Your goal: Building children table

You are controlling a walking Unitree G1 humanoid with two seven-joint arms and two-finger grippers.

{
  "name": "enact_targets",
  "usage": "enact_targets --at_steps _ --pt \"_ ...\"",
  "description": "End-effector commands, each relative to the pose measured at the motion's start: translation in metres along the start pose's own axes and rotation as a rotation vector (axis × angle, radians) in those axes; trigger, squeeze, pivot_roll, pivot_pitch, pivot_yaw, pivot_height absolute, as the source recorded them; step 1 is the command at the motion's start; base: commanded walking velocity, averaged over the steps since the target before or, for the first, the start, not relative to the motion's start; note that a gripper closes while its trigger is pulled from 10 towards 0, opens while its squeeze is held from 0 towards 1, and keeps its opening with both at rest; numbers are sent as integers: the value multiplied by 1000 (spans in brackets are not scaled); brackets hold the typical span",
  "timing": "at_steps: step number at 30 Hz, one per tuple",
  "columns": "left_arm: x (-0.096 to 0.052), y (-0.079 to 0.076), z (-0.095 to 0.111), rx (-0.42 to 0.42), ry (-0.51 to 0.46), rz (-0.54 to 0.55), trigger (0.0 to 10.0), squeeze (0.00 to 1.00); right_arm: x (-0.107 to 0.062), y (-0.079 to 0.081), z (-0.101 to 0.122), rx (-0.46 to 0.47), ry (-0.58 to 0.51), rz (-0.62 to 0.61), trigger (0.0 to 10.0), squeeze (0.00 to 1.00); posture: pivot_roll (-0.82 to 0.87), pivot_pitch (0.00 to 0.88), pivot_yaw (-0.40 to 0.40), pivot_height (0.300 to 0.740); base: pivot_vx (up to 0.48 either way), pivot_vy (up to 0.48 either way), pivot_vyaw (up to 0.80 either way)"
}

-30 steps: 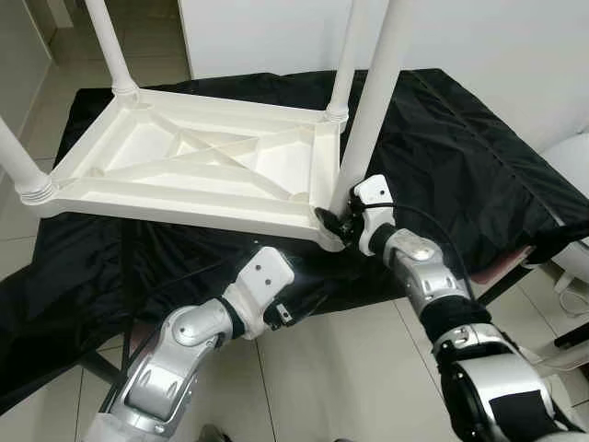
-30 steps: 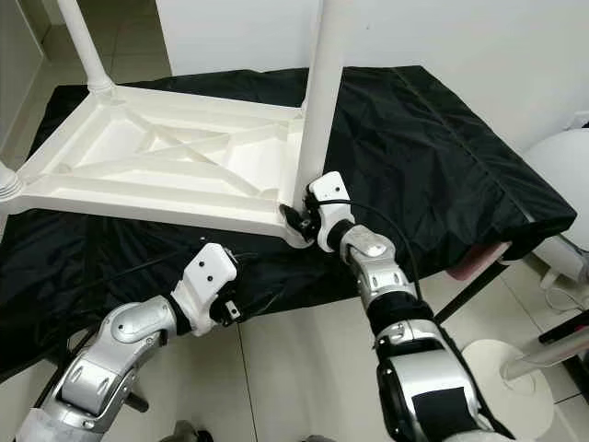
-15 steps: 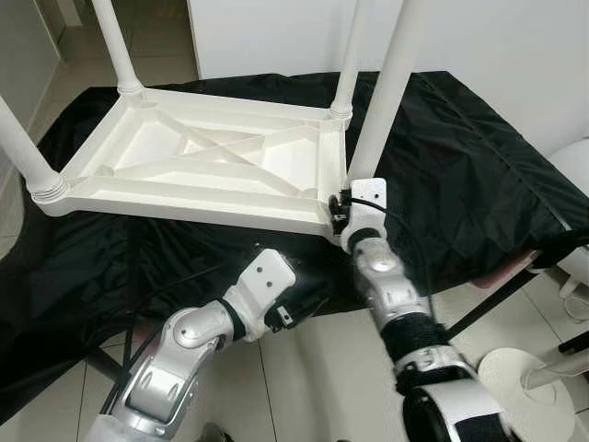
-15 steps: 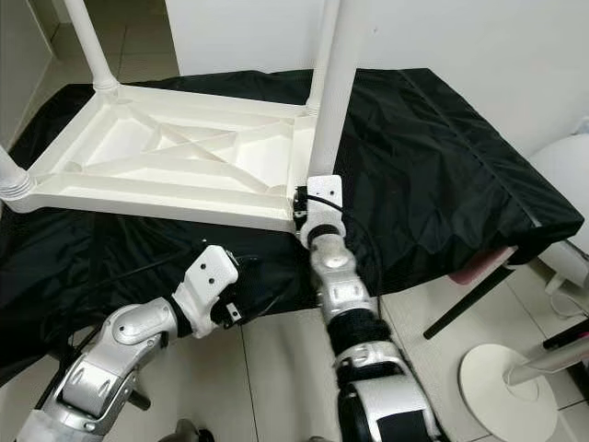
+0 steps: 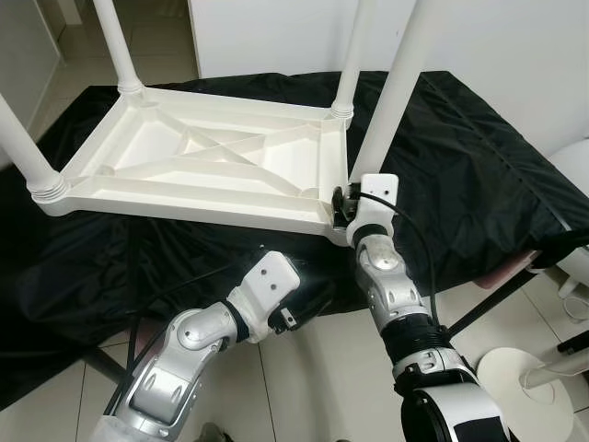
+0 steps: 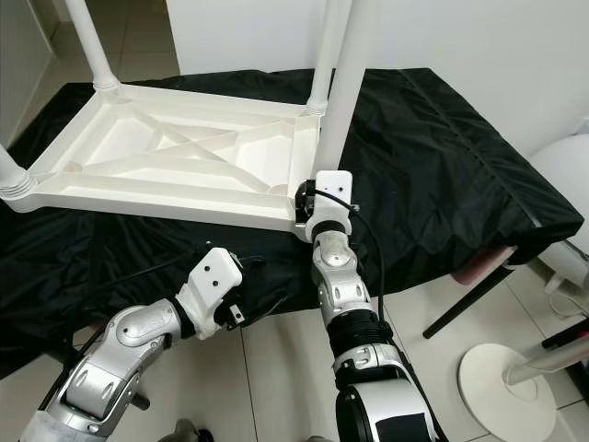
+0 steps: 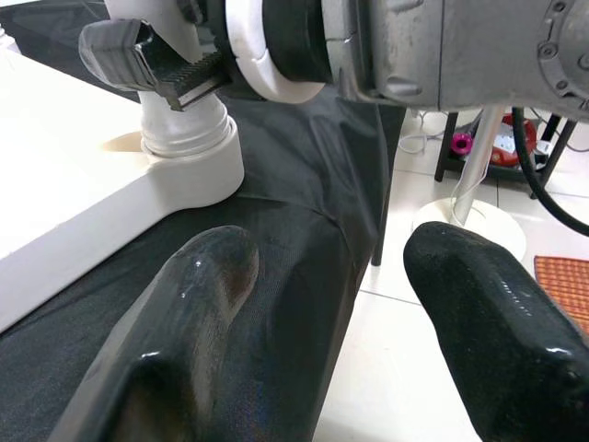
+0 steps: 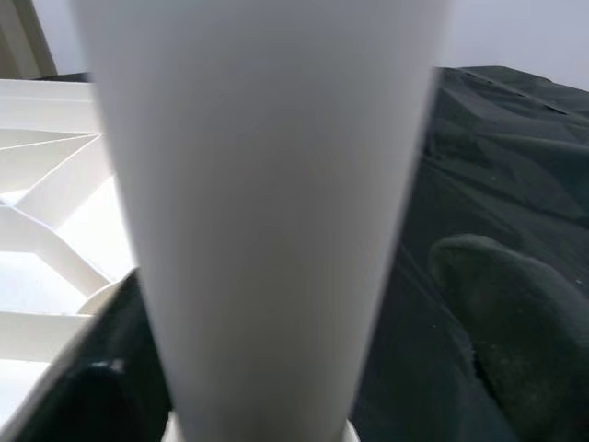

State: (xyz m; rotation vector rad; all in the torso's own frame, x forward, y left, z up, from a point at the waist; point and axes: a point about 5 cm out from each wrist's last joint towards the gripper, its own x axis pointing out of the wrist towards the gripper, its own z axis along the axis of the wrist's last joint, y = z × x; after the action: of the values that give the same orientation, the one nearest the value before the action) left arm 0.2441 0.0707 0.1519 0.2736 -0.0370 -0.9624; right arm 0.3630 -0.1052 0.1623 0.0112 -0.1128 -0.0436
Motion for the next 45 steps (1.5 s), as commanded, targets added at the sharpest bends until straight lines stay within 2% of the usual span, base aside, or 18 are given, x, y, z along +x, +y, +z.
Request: enact_targets --at_steps 1,5,6,7,8,12,15,22,23,25,26,35,36,45 --pt "0 1 -4 -1 15 38 10000 0 -5 -5 -4 26 -2 -6 10000 1000 -31 37 -47 740 0 0 0" --pt "-1 1 -4 1 14 37 10000 0 -9 -6 -4 11 -14 29 10000 1000 -31 37 -45 740 0 0 0" --pt "-1 1 -4 2 14 35 10000 0 -14 -6 -5 14 -26 57 10000 678 -33 37 -42 740 0 0 0" --pt "-1 1 -4 2 14 35 10000 0 -14 -6 -5 14 -26 57 10000 678 -33 37 -42 740 0 0 0" --pt "0 1 -4 2 13 34 10000 0 -18 -7 -7 13 -38 81 10000 0 -33 37 -42 740 0 0 0" --pt "-1 1 -4 4 14 30 10000 0 -43 -10 -16 -9 -72 178 10000 0 -42 43 -39 740 0 0 0" --pt "0 0 -4 3 13 28 10000 0 -52 -12 -21 -13 -66 187 10000 0 -45 45 -39 740 0 0 0" --pt "0 -1 -5 -1 12 26 10000 0 -61 -12 -25 -9 -56 219 10000 0 -50 50 -40 740 0 0 0" --pt "1 -1 -5 -2 11 26 10000 0 -62 -12 -24 -2 -60 232 2549 0 -51 51 -40 740 0 0 0" --pt "1 -1 -5 -2 11 26 10000 0 -63 -12 -23 3 -64 243 2549 0 -52 52 -40 740 0 0 0" --pt "1 -1 -4 -1 10 27 10000 0 -62 -12 -21 16 -67 255 0 0 -51 54 -42 740 0 0 0" --pt "2 1 -3 6 5 39 10000 0 -58 -8 -16 18 -67 350 0 0 -45 57 -44 740 0 0 0" --pt "2 2 -3 13 4 49 10000 0 -57 -7 -18 10 -51 377 10000 0 -44 57 -45 740 0 0 0" --pt "3 4 -1 41 -2 77 10000 0 -49 -5 -17 -24 -30 467 10000 0 -43 60 -40 740 0 0 0"
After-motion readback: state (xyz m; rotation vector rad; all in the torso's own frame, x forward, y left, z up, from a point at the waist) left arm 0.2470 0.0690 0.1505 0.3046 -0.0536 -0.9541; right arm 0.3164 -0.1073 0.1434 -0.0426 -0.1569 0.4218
